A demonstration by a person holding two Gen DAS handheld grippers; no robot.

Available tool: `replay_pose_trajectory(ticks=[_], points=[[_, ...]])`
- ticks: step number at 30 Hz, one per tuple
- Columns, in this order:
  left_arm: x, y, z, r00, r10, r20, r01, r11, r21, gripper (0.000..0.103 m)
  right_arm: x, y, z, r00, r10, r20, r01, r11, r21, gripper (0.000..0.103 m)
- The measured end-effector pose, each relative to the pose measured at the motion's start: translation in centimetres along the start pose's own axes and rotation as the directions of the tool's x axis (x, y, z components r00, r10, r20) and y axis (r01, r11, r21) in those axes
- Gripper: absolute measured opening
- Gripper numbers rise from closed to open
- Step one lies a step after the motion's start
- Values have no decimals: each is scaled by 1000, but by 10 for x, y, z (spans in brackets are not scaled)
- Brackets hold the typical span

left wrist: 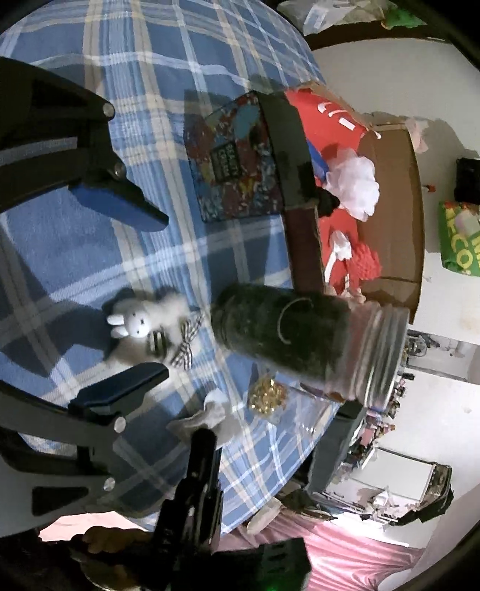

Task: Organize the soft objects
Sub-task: 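Grasp the white cloth with the right tool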

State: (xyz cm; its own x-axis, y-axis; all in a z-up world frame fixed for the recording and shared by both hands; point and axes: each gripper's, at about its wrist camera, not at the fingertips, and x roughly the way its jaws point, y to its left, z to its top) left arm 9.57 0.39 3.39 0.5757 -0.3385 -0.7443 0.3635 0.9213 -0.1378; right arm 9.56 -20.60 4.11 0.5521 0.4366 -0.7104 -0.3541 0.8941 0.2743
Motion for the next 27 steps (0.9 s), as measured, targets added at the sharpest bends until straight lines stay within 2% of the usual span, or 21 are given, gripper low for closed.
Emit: replay_pose_trajectory(ticks=[2,4,5,6,8,15,20,24,27], points=[[1,-3,0,1000,-7,0,7,1000,6,81,1,5,-2,999,-35,8,35,999,-26,15],[1,-7,0,1000,-11,9,11,1000,20,84,1,8,-4,997,-70,20,71,996,-47,22],[1,-10,0,1000,-13,17,12,999,35,85,0,9,-5,996,-80,28,82,995,-53,30],[1,-13,0,1000,-13,20,12,999,43,86,-1,9,-6,996,-81,38,83,995,-57,54],[3,-16,-1,1000,-11,18,10,998,57,86,-4,11,-8,995,-68,65,73,995,-70,86],[8,-19,0,1000,-11,8,11,997,80,87,-5,18,-11,984,-140,110,153,982,-113,86],[11,-25,-1,1000,10,17,-12,991,132,86,-4,20,-15,973,-184,139,202,971,-130,86],[14,-27,-2,1000,15,13,-17,988,155,80,0,25,-18,966,-205,160,228,963,-146,84],[16,-28,-3,1000,29,9,-30,986,166,77,3,24,-18,971,-182,156,204,969,-138,84]])
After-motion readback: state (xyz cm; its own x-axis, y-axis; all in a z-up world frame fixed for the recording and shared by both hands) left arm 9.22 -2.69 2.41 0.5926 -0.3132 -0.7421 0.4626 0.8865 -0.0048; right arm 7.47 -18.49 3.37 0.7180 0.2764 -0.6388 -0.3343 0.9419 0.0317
